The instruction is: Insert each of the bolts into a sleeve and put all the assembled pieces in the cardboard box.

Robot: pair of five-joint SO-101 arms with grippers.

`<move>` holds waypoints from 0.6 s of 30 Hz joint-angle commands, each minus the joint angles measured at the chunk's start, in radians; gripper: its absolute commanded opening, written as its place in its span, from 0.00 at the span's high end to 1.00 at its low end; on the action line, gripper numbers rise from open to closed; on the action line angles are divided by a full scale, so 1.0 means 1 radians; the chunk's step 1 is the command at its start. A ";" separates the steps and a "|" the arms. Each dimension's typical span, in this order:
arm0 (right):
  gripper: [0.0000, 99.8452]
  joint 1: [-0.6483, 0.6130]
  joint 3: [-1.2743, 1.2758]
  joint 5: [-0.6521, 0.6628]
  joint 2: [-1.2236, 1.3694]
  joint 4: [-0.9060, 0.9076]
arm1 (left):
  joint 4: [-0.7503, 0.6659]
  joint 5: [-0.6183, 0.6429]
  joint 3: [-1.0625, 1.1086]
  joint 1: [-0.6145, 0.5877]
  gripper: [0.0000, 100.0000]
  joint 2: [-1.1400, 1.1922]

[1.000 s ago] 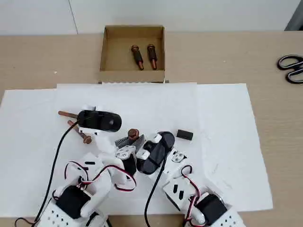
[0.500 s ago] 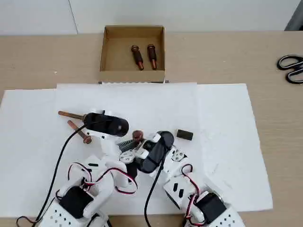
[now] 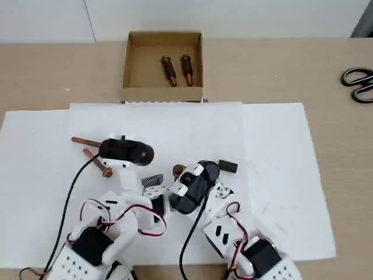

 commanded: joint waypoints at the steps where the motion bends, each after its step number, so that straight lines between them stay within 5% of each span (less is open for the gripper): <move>1: 1.00 0.004 -0.021 0.002 -0.018 -0.047 | 0.034 -0.023 -0.117 -0.020 0.68 -0.006; 5: 1.00 0.062 -0.006 0.002 -0.018 -0.050 | 0.068 -0.072 -0.216 -0.083 0.70 -0.012; 15: 1.00 0.082 0.009 0.002 -0.018 -0.050 | 0.064 -0.092 -0.305 -0.130 1.00 -0.012; 18: 1.00 0.088 0.009 0.000 -0.018 -0.053 | 0.064 -0.098 -0.268 -0.196 1.00 -0.012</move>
